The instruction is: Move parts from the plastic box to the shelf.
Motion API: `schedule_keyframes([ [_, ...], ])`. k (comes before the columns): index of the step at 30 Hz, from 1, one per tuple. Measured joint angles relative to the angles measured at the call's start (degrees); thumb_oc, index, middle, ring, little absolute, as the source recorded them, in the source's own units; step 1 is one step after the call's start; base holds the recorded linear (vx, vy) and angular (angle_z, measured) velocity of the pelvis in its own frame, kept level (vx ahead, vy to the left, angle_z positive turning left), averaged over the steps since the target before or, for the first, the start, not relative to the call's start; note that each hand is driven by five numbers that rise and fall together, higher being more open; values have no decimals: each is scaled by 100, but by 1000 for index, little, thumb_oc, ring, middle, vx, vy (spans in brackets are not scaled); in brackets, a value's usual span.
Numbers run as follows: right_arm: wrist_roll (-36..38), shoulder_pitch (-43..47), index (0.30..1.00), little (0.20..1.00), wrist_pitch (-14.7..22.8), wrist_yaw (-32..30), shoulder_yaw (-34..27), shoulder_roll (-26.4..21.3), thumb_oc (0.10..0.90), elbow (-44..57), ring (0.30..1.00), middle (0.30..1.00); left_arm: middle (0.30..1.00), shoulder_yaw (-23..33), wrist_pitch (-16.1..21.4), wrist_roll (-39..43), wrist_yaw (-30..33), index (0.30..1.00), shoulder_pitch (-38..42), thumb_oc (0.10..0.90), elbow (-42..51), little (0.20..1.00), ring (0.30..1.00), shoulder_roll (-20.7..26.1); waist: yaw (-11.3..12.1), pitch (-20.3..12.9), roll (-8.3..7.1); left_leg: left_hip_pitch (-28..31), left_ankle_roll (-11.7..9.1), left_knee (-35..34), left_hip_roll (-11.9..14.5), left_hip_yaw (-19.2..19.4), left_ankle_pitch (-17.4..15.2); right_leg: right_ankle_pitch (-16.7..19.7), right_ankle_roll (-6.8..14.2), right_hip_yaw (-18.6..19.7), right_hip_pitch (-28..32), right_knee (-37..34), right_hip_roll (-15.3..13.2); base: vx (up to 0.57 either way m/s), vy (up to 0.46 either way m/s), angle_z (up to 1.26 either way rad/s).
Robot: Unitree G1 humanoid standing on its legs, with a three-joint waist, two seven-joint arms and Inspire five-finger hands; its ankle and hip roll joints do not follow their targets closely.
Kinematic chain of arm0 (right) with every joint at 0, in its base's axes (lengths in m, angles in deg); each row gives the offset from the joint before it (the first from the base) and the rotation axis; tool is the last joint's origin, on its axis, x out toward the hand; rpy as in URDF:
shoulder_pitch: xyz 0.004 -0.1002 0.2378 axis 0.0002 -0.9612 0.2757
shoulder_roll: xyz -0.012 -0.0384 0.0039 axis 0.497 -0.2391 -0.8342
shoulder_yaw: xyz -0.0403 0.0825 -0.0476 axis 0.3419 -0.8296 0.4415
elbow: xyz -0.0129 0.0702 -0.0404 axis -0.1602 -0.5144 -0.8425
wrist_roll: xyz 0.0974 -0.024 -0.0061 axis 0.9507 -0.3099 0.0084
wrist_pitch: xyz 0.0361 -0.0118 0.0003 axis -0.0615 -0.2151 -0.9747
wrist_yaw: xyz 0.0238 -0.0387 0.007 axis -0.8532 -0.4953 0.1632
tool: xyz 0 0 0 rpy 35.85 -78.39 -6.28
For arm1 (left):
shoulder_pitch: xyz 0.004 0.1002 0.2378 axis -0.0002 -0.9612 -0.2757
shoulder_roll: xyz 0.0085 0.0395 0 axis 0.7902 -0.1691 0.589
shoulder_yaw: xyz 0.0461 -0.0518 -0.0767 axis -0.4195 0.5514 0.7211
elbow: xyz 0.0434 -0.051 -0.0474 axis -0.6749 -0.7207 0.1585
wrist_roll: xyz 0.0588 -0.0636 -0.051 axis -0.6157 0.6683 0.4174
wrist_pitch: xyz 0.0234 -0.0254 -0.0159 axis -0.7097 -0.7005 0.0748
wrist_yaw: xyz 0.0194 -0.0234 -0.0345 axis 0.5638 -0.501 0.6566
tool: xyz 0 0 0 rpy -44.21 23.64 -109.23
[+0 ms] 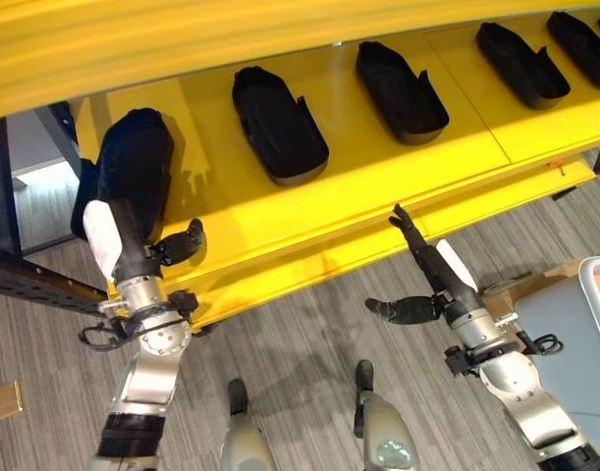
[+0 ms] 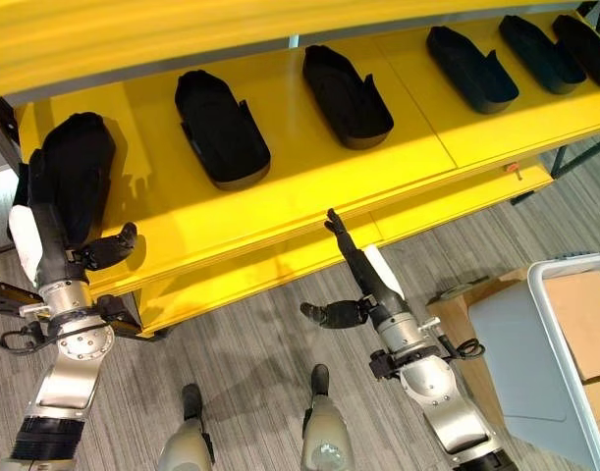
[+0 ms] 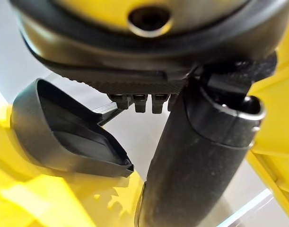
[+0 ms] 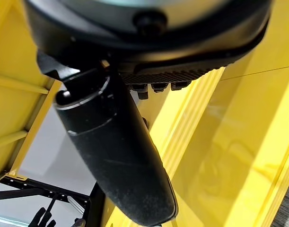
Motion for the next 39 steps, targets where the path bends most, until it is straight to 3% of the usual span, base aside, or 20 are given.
schedule_keyframes([
  [4,0,-202,1000,1000,-1,6,0,0,900,0,1000,1000,1000,-205,35,212,-179,1000,-194,900,-18,1000,1000,-46,-11,-197,6,46,0,-11,0,-5,0,2,-3,-27,82,-66,0,0,0,0],
  [27,0,-420,1000,1000,-118,115,1,0,900,0,1000,1000,1000,-175,33,827,-204,1000,-341,900,-531,1000,1000,-217,-15,-428,-3,170,12,-40,1,-19,-8,36,-33,-71,277,-213,10,1,-1,0],
  [33,0,-426,1000,1000,-123,133,3,1,900,-1,1000,1000,1000,-233,34,1165,-250,1000,-336,900,-591,1000,1000,-234,-20,-638,4,203,13,-93,-2,-22,-7,48,-38,-90,318,-272,14,2,0,1],
  [39,0,-488,1000,1000,-127,149,8,3,900,-1,1000,1000,1000,-540,39,1499,-659,1000,-331,900,-881,1000,1000,-350,-66,-700,32,260,13,-123,-2,-4,-8,45,-34,-84,361,-291,17,0,0,0],
])
